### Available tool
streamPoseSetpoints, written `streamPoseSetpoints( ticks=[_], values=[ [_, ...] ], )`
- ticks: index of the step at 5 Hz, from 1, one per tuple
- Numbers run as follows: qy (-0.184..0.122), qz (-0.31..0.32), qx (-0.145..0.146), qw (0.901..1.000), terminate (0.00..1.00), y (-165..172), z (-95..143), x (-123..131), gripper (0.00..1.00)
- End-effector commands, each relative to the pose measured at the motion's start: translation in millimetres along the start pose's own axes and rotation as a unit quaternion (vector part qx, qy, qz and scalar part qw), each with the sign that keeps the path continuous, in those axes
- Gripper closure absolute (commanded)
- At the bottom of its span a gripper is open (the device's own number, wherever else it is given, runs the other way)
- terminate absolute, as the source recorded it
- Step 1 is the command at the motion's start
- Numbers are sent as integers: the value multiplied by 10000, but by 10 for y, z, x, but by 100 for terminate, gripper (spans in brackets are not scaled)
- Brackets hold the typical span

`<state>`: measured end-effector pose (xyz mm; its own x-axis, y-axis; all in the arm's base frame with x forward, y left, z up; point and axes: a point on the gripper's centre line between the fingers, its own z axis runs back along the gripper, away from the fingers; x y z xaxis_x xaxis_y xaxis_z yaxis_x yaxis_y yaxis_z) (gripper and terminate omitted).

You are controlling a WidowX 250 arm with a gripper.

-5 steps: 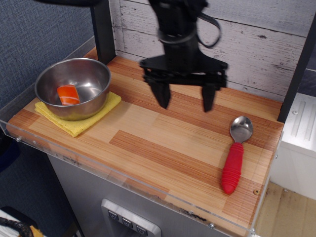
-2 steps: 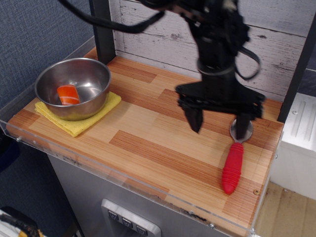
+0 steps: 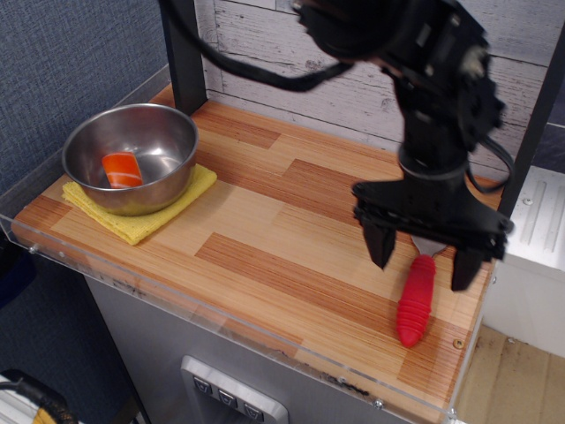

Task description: Move the red handle spoon to behind the silver bowl

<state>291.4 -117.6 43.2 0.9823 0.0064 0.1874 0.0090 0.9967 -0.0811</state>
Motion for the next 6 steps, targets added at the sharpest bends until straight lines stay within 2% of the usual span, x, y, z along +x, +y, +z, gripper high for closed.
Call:
streamPoseSetpoints(
  ticks=[1,4,5,6],
  values=[
    [-85,79,-6,9999,0,8,-73,17,0],
    [179,151,84,9997,0,65,-289,-39,0],
    [241,68,112,9996,0,35,-332,-52,100],
    [207,113,162,9996,0,40,-317,-73,100]
  ],
)
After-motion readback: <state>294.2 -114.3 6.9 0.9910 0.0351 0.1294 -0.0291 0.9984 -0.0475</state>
